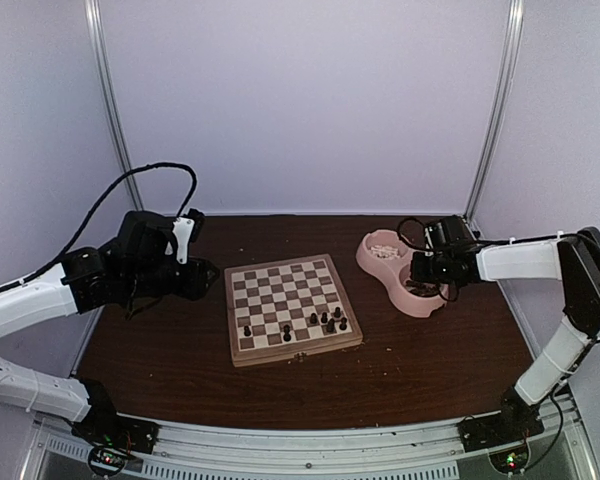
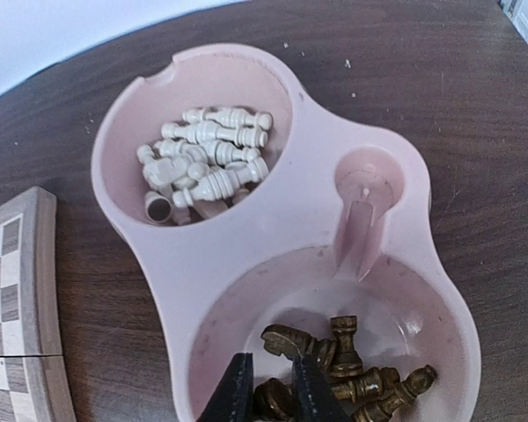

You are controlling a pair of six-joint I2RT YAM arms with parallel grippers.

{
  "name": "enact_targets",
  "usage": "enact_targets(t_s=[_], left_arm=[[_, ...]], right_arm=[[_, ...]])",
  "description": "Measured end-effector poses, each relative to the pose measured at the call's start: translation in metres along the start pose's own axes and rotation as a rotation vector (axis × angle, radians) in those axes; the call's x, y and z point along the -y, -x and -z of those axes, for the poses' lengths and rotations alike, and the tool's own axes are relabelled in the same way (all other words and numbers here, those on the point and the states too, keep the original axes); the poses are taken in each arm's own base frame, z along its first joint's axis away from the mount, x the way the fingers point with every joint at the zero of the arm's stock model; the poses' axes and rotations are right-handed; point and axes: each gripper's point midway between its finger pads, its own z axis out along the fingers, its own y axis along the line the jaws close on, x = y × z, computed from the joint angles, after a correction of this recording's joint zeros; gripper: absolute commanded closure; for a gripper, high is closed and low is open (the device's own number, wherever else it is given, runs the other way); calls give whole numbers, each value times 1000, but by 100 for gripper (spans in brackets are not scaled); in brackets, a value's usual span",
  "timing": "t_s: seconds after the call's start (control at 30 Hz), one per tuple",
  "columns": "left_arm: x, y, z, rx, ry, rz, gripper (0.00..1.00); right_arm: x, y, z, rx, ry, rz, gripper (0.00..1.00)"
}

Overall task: Set up the chess pieces on the board
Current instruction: Pick up the chess pile from the storage box.

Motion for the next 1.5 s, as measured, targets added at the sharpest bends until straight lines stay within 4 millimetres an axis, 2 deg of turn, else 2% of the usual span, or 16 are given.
enact_targets(t_s=[0.13, 0.27, 0.53, 0.63, 0.73, 0.83, 0.97, 1.2, 1.27, 1.37, 1.5], left_arm=[[6, -5, -4, -23, -28, -7, 55], [17, -17, -14, -83, -83, -26, 55], [53, -27, -38, -156, -219, -48, 55], [79, -22, -47, -155, -274, -79, 54], [117, -11, -55, -136, -337, -136, 53], [155, 1, -64, -89, -398, -179, 53], [192, 8, -86, -26, -456, -205, 52], [232, 7, -146, 24, -506, -208, 50], [243, 10, -158, 42, -528, -207, 49], [257, 16, -172, 82, -561, -212, 49], [269, 23, -179, 139, -600, -234, 51]], right_arm=[[-5, 15, 14, 78, 39, 2, 83], [-11, 19, 24, 118, 90, 8, 83], [-45, 21, 44, 152, 311, 16, 83], [-57, 24, 50, 153, 384, -11, 83], [-65, 22, 53, 131, 433, -56, 83], [-70, 18, 55, 94, 468, -106, 83], [-74, 10, 58, 33, 497, -183, 83], [-79, 10, 75, -10, 537, -277, 83], [-79, 9, 78, -23, 544, -297, 83], [-82, 9, 81, -39, 559, -320, 83], [-85, 10, 88, -50, 584, -344, 83]])
